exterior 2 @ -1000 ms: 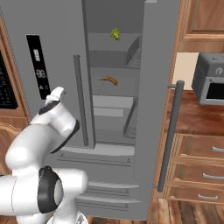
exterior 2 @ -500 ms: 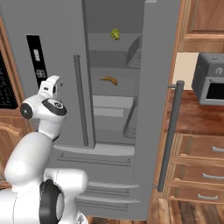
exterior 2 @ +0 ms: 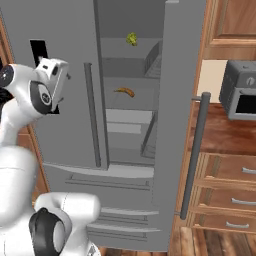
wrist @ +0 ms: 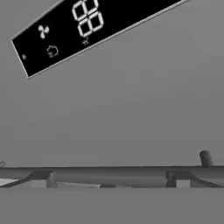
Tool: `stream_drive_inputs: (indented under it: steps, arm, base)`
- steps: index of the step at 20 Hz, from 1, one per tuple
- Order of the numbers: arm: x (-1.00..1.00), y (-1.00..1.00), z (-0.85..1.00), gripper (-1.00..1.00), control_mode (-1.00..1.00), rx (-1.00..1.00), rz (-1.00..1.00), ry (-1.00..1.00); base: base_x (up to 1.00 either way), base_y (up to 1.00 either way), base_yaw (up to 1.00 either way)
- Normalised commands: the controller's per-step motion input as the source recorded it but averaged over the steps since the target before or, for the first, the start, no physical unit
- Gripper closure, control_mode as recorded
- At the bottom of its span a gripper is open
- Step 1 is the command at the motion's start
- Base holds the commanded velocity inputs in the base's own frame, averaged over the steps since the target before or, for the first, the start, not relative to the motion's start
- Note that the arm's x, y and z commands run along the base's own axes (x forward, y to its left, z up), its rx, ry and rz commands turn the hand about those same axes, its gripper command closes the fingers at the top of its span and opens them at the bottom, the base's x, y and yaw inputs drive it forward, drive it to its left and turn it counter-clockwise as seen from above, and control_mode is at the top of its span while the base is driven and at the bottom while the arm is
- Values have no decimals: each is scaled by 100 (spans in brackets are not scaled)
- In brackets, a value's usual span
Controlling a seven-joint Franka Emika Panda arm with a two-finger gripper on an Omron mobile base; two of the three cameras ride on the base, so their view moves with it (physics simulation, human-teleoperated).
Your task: Place the banana in the correct fridge rack based on whether it is a fruit or vegetable. Finally, close the fridge door.
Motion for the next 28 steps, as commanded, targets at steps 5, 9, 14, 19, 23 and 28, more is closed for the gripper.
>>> stream_drive_inputs:
  steps: [5,9,14,19,23,28]
  arm:
    - [-98,-45,-8,-100,-100,18,-10,-2]
    - [-99,-59,0,-100,-100,28,0,-11]
    - [-93,-43,0,-100,-100,39,-19,-14]
    - [-93,-23,1,-100,-100,54,-48,-8]
    - [-84,-34,15,-100,-100,65,-37,7]
    - [-38,-70,6,-100,-100,76,-12,8]
  base:
    - [0,0,0]
    - [0,0,0]
    - [0,0,0]
    - [0,0,0]
    - [0,0,0]
    - [0,0,0]
